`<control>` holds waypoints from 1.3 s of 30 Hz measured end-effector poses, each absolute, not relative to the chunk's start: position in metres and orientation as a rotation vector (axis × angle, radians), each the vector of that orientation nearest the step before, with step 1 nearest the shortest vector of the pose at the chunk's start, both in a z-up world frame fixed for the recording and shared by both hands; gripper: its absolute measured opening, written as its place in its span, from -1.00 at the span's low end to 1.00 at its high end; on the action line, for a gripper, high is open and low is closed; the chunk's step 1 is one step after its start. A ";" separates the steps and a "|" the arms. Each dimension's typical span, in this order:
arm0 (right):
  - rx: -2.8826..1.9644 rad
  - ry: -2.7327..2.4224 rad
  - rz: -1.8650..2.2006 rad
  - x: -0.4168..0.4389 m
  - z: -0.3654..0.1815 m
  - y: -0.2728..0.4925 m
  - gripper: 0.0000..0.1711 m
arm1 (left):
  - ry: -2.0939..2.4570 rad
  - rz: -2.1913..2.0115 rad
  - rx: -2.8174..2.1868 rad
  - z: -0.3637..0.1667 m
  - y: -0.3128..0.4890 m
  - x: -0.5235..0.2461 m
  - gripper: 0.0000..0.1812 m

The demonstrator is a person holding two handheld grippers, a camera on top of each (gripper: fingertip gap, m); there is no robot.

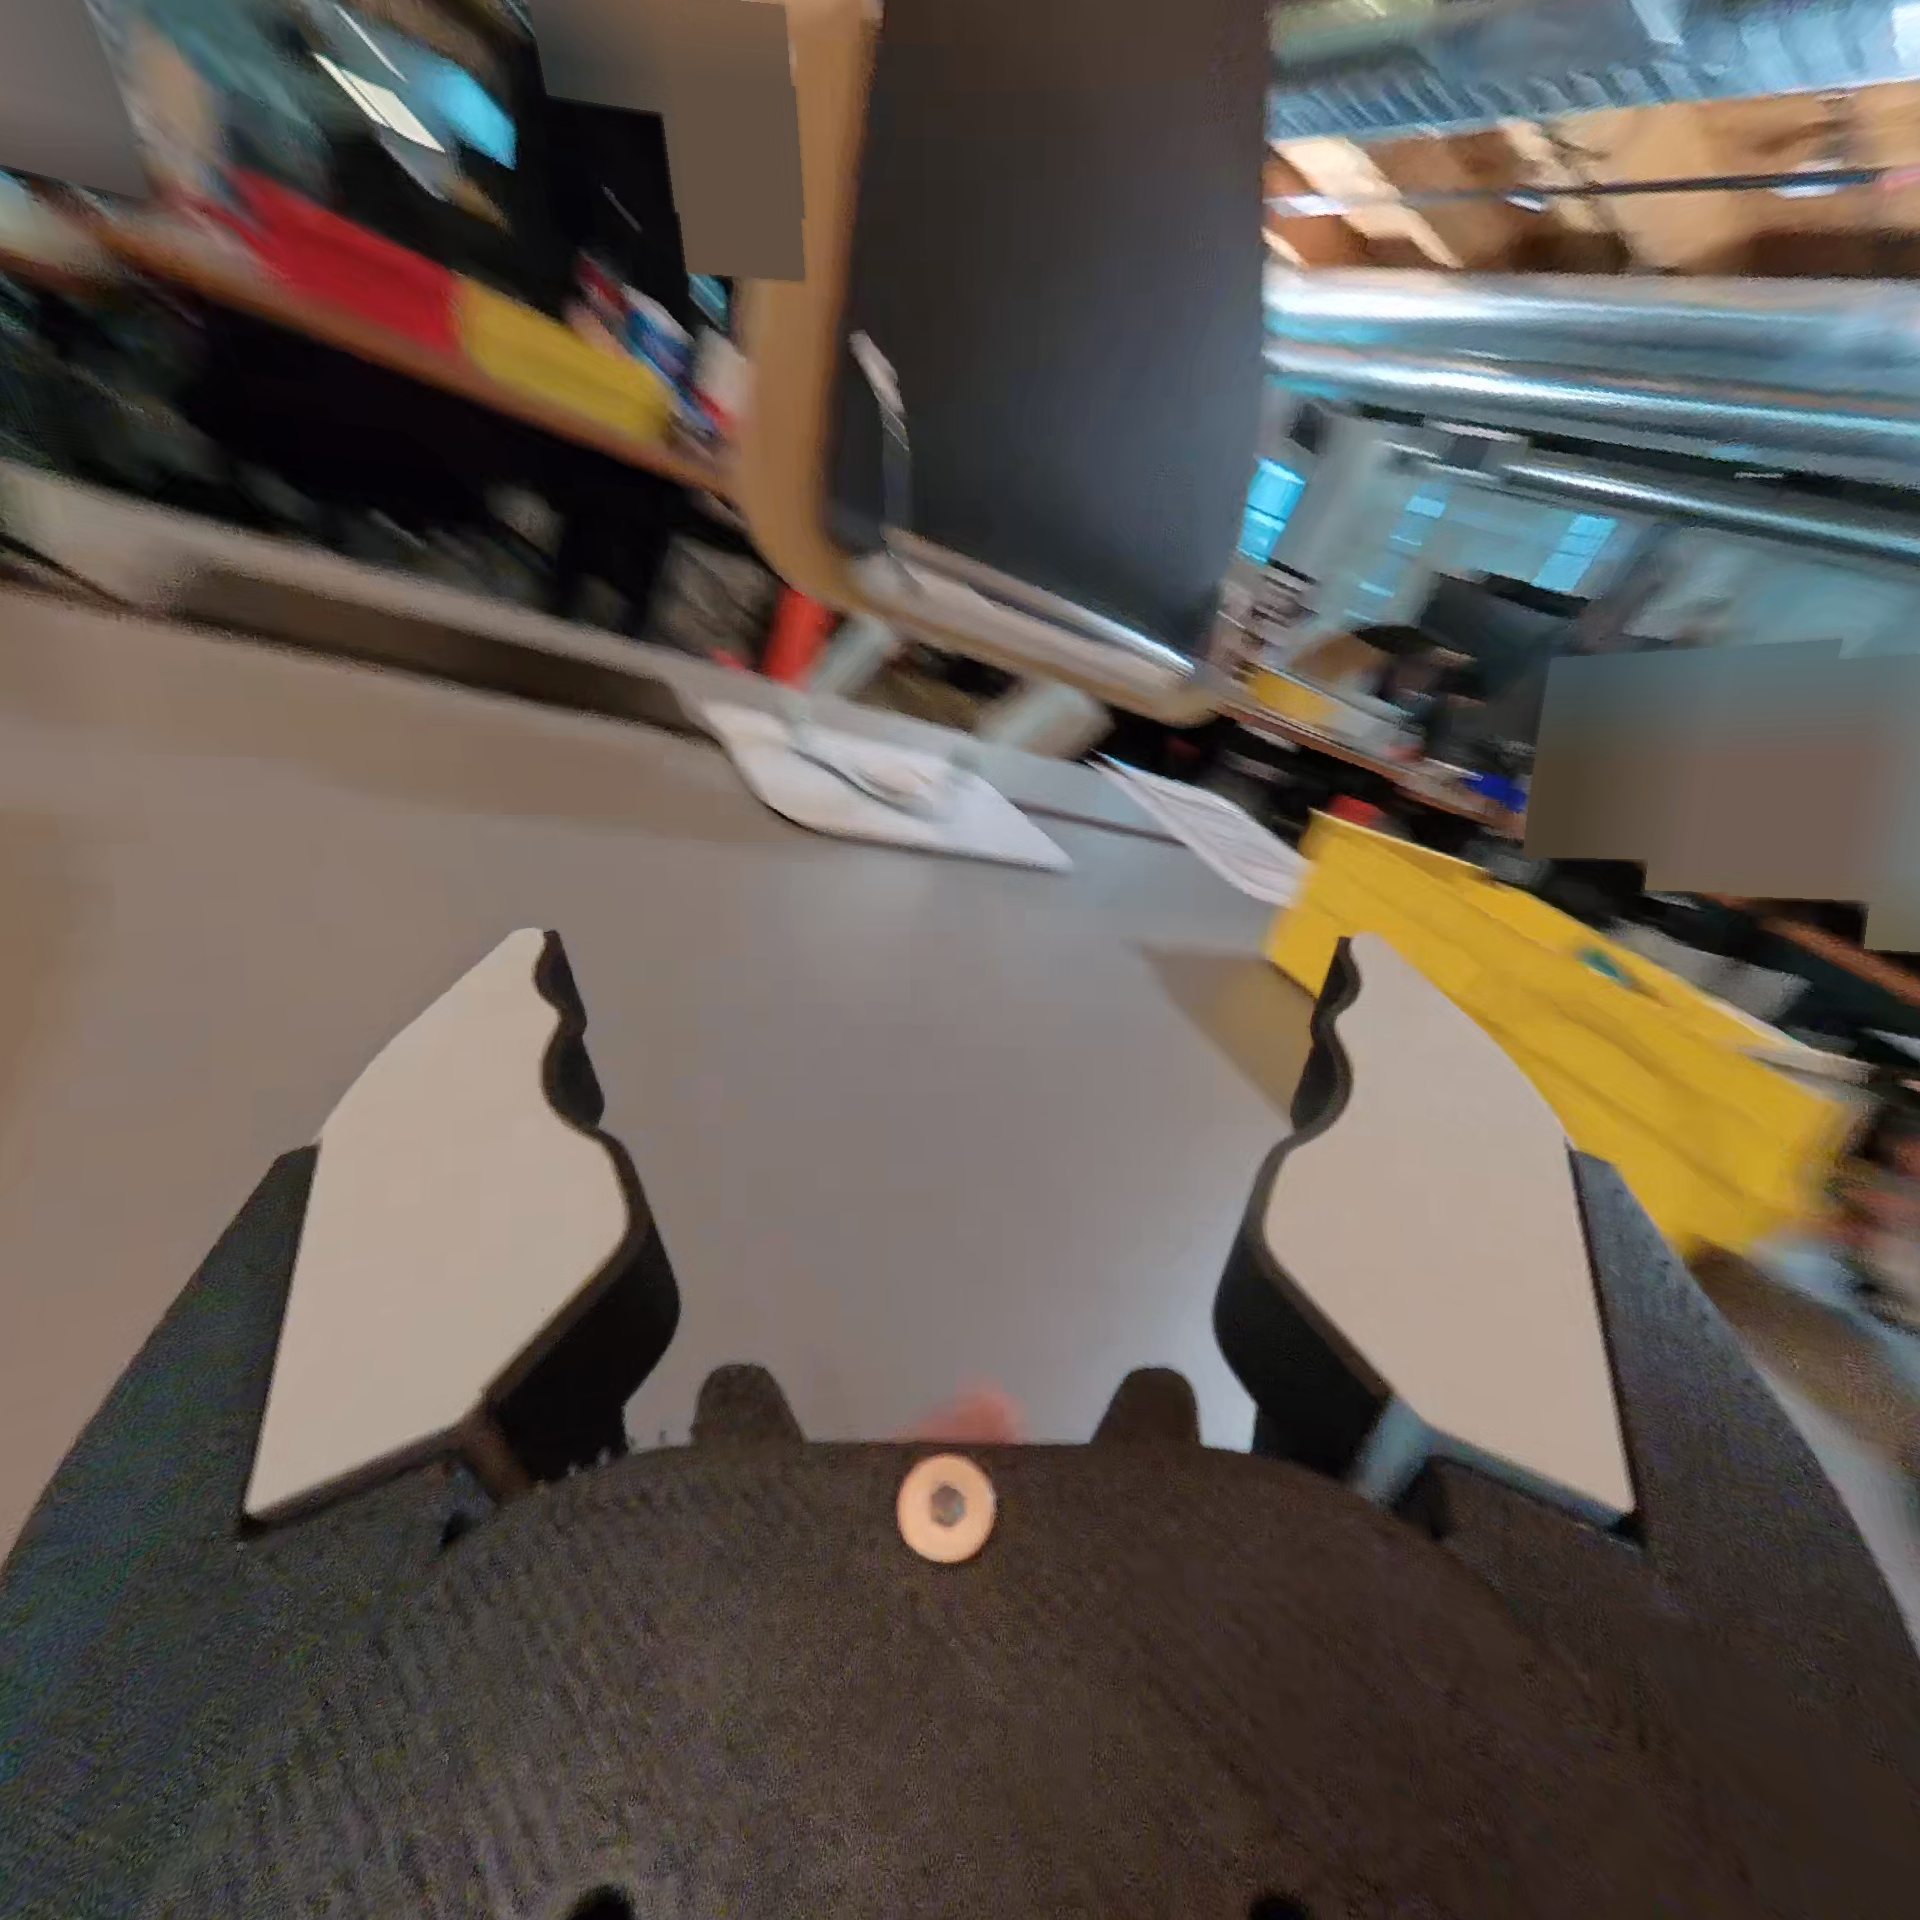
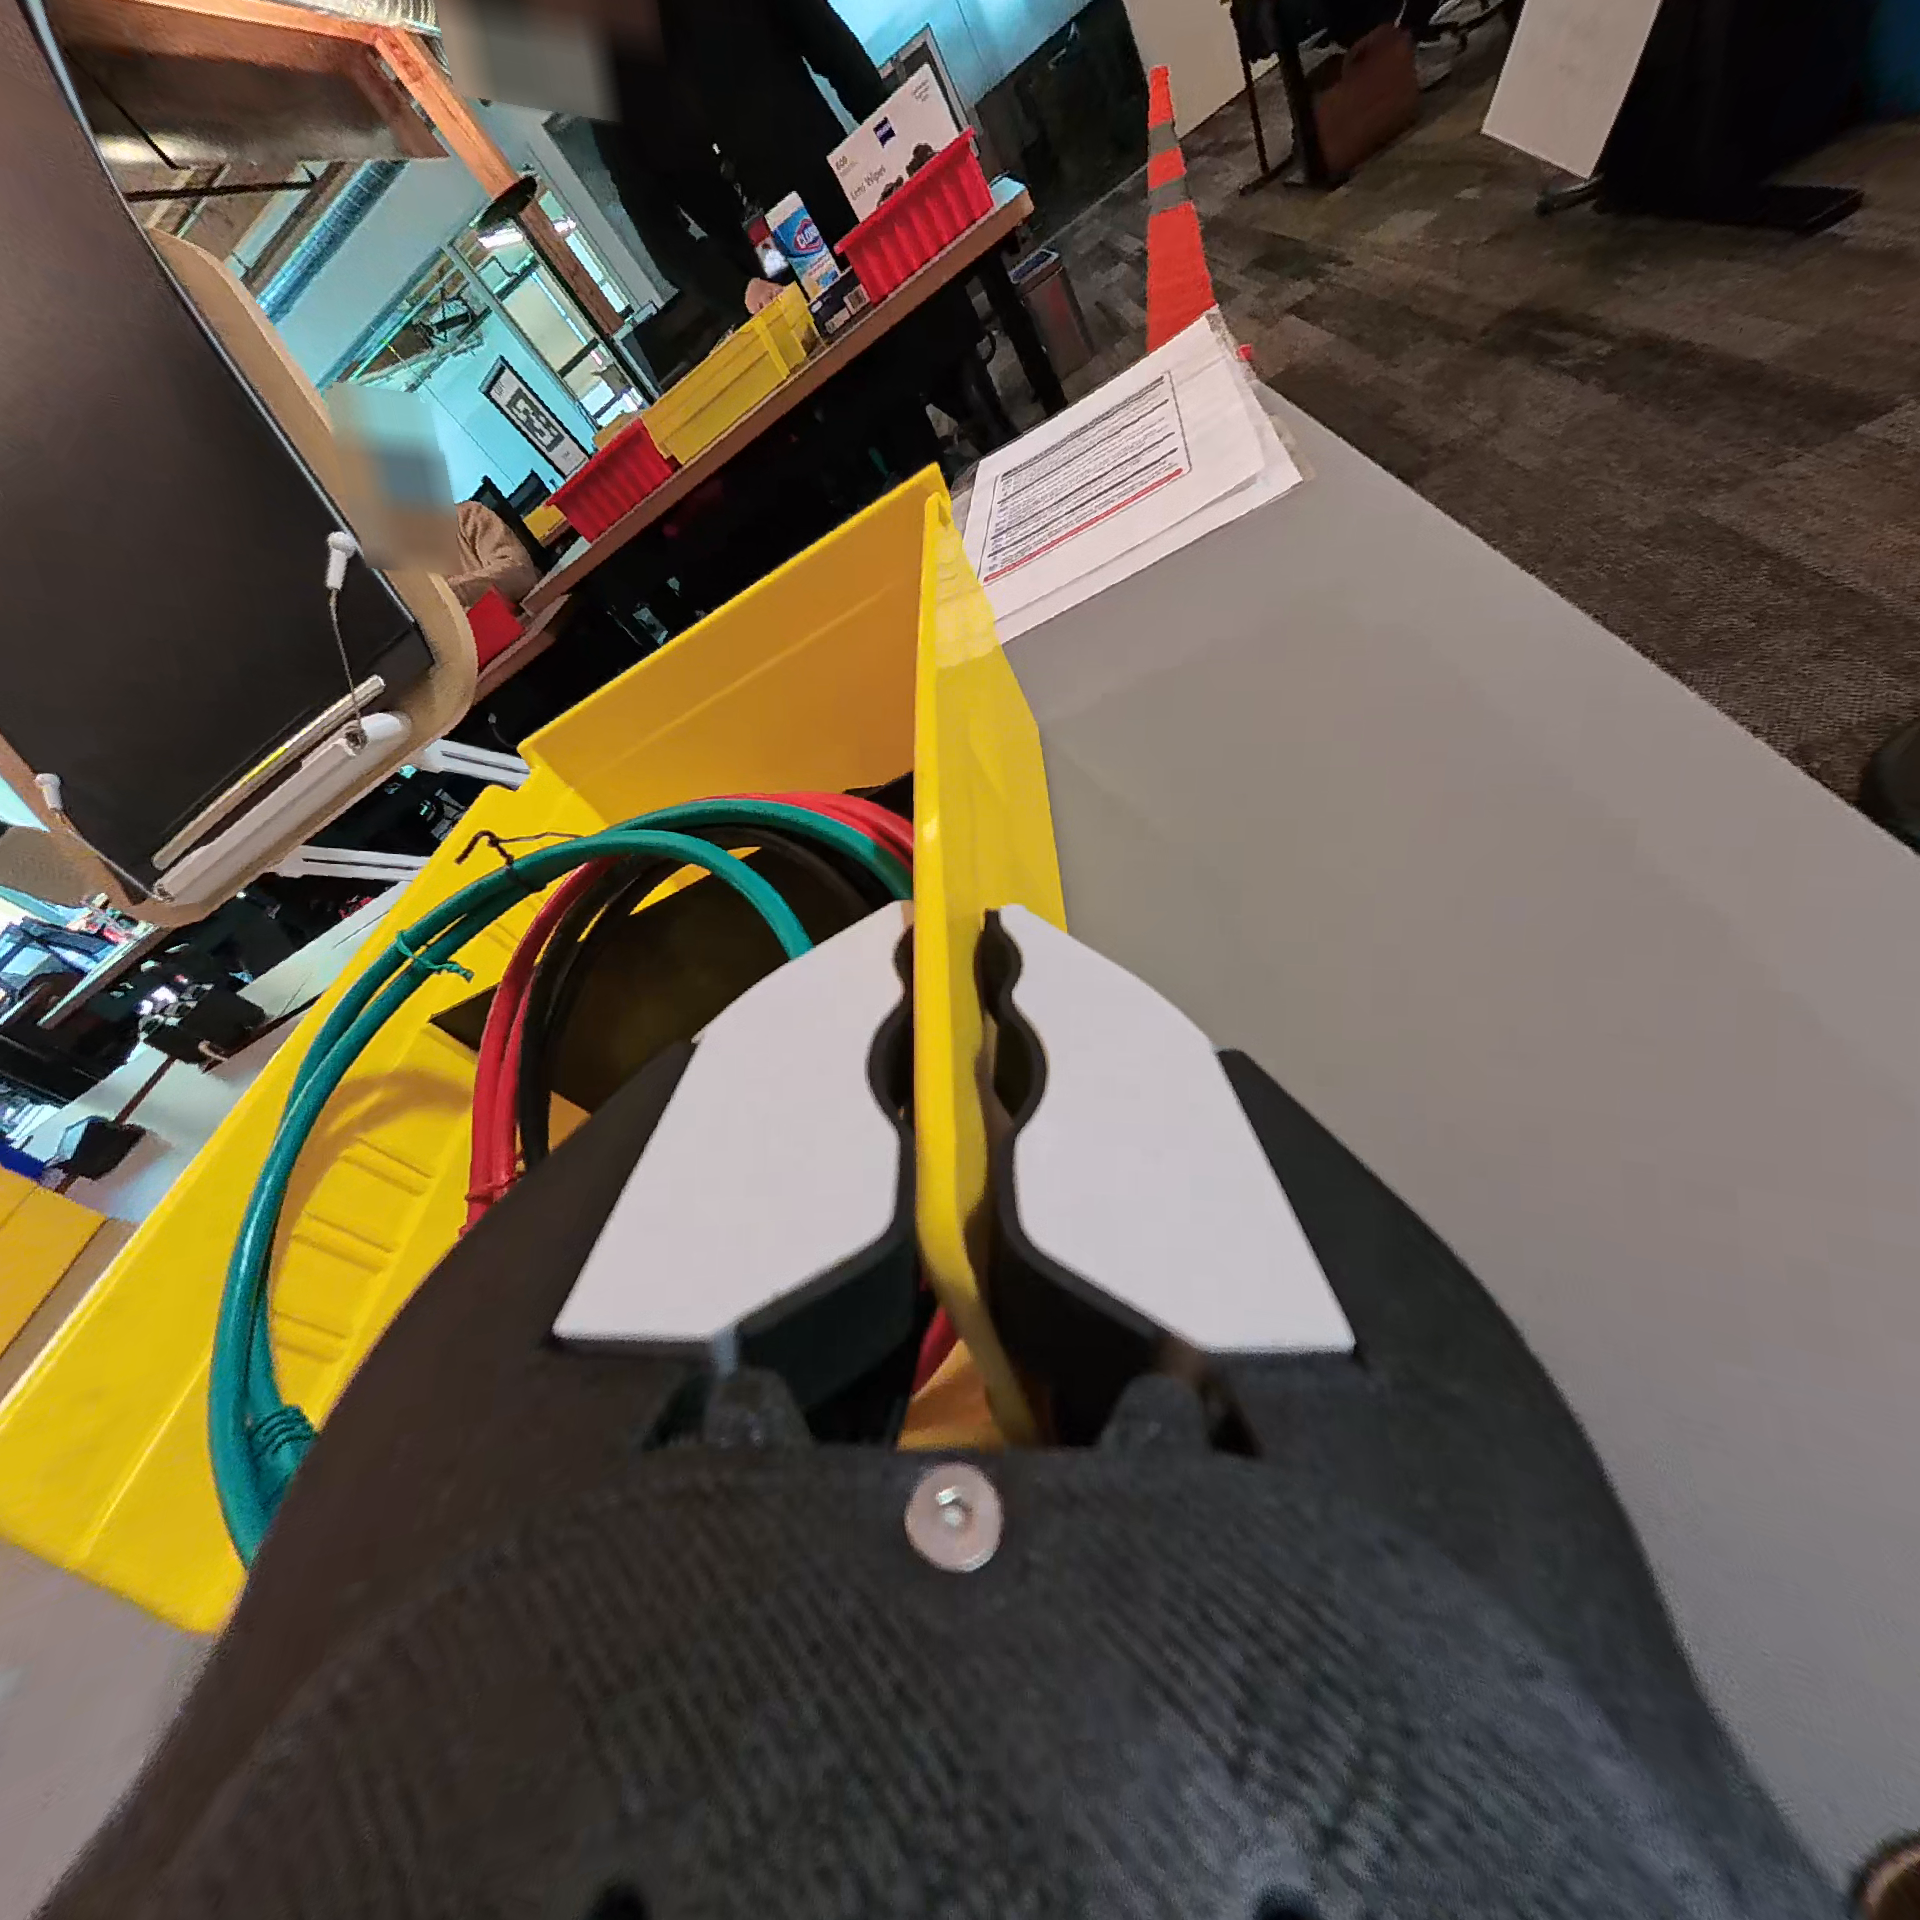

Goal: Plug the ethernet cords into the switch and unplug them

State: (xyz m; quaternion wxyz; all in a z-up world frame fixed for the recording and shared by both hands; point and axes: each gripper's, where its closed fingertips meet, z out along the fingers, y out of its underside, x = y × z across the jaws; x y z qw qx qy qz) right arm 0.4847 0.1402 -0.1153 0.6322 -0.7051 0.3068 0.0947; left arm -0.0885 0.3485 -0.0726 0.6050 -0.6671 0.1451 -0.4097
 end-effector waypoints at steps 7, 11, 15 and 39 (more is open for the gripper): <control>-1.625 0.688 0.197 0.479 -0.114 0.126 -0.88 | 0.235 -0.047 -1.312 -0.014 0.391 -0.239 0.30; -1.635 0.664 0.199 0.472 -0.114 0.128 -0.87 | 0.324 0.109 -1.416 -0.037 0.417 -0.272 0.32; -1.660 0.606 0.238 0.458 -0.115 0.137 -0.88 | 0.405 0.174 -1.552 -0.066 0.434 -0.283 0.33; -1.885 -0.074 0.750 0.187 -0.107 0.231 -0.90 | 0.622 0.019 -1.787 -0.124 0.439 -0.299 -0.92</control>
